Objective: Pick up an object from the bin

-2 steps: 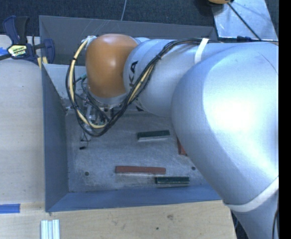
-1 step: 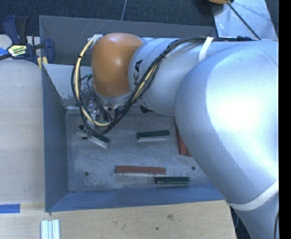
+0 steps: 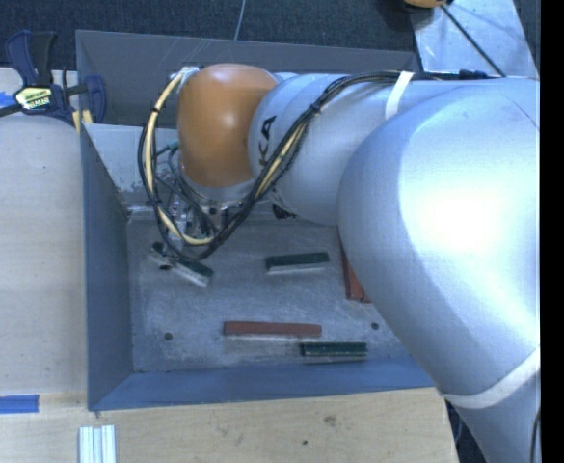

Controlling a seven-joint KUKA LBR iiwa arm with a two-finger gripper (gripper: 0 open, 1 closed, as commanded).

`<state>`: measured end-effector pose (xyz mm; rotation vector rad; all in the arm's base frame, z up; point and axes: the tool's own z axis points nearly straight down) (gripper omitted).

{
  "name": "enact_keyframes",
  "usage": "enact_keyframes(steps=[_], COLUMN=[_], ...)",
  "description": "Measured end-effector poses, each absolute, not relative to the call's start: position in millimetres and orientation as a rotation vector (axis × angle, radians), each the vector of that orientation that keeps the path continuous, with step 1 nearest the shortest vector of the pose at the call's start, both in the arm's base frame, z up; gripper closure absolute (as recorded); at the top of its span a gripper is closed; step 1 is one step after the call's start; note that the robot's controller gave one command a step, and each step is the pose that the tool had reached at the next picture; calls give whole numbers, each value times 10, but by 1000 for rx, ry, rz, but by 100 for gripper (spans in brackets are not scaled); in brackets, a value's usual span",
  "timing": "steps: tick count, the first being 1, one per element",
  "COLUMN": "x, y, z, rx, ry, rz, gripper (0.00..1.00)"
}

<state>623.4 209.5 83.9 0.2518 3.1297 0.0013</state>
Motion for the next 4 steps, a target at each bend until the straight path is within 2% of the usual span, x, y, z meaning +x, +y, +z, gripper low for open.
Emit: enact_keyframes(steps=[1, 2, 3, 4], x=[6290, 6133, 6176, 6180], y=[2267, 2198, 2153, 2145], z=[740, 1334, 1541, 1479], rx=[220, 235, 472, 503], ry=[3129, 3135, 3104, 3100], rz=[2, -2, 2, 1], gripper=[100, 100, 0, 0])
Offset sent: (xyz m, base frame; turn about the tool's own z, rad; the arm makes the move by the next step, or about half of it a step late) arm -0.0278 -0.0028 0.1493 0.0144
